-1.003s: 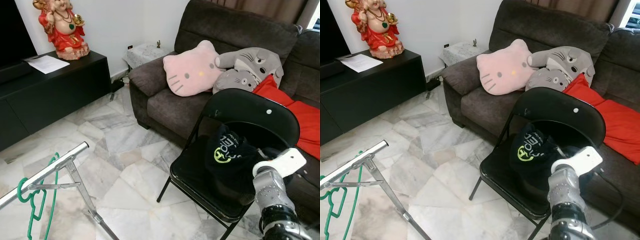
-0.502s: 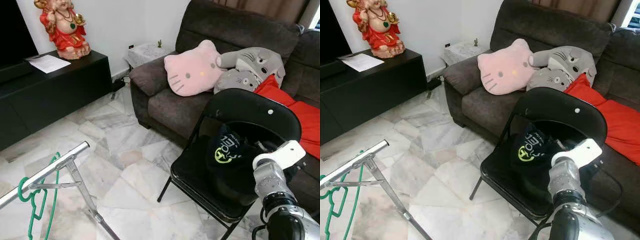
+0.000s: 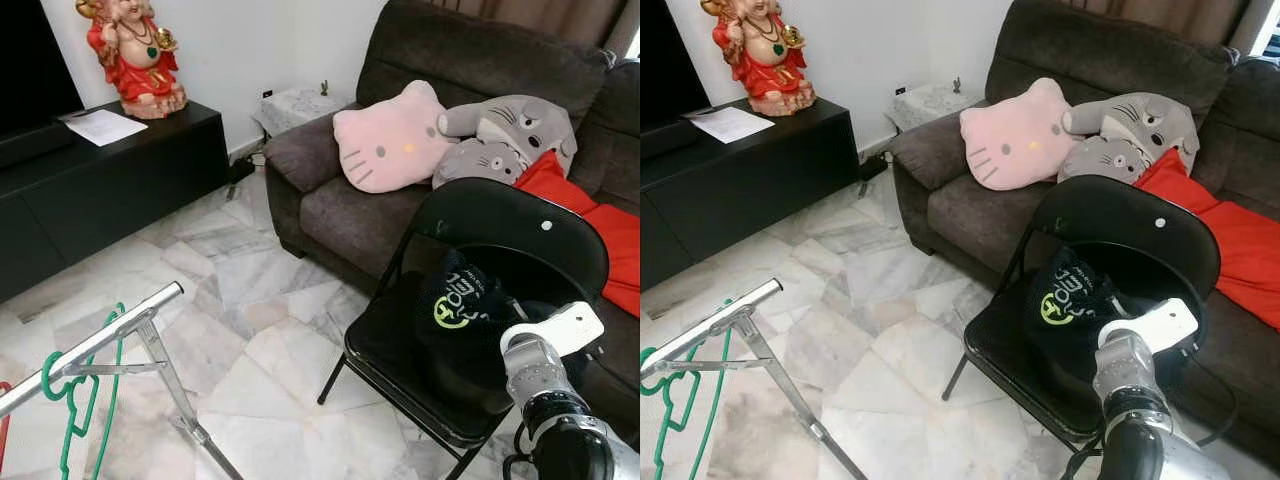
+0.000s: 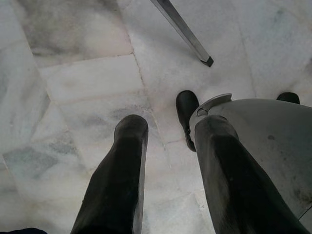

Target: Hang hanger

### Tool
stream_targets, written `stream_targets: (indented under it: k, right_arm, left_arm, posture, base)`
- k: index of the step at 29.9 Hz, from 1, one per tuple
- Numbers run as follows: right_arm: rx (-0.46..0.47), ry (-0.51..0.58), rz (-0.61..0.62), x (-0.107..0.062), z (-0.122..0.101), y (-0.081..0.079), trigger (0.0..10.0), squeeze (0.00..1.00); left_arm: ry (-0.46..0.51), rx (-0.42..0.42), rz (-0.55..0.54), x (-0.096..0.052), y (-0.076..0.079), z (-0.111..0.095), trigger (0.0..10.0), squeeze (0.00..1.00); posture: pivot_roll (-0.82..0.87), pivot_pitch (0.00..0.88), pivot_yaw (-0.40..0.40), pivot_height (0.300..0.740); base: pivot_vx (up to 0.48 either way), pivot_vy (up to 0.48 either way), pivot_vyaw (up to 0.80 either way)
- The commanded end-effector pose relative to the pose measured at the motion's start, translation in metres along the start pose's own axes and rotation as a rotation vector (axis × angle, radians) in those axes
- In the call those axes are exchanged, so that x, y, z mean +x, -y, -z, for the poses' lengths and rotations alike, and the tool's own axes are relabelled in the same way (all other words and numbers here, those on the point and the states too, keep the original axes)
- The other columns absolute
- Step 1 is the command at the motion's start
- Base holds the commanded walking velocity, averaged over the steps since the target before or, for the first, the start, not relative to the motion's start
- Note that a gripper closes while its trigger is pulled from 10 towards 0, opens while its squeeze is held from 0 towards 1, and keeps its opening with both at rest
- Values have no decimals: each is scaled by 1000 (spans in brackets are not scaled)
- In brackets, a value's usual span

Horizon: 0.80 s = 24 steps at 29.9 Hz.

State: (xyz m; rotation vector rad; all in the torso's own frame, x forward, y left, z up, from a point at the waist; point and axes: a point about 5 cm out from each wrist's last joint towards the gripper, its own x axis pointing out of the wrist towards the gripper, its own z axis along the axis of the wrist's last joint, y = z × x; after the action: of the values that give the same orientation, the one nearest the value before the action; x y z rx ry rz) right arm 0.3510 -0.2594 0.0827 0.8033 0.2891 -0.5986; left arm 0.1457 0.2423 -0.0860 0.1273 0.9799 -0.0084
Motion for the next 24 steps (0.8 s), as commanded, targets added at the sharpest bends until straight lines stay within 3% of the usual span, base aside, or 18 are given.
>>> stream_targets:
  k: [1,17,18,20,21,22,24]
  right_arm:
    - [30,9,14,1,-5,-1,0,0]
    - [106,97,113,2,-30,17,0,0]
    - [98,98,112,2,-30,17,4902,0]
    - [93,99,110,2,-31,17,4902,0]
    - [83,101,104,2,-31,16,10000,0]
    - [68,104,90,2,-31,14,10000,153]
    - [59,105,80,2,-31,13,10000,153]
  left_arm:
    - [-34,18,-2,-1,-2,6,10000,0]
    - [-39,28,-7,-2,-2,7,10000,0]
    - [-40,30,-7,-2,-2,7,10000,0]
    - [-41,31,-8,-2,-3,7,10000,0]
    - [-42,32,-7,-2,-3,7,10000,0]
    - [-43,34,-7,-2,-3,8,10000,0]
    - [-44,35,-6,-2,-3,8,10000,0]
  posture:
    - [33,46,0,740]
    - [49,39,2,740]
    - [49,34,4,740]
    - [49,34,4,740]
    - [46,31,6,740]
    - [46,31,6,740]
    - [47,30,7,740]
  base:
    - [0,0,0]
    - [0,0,0]
    - [0,0,0]
    - [0,0,0]
    - [0,0,0]
    - [0,0,0]
    - [0,0,0]
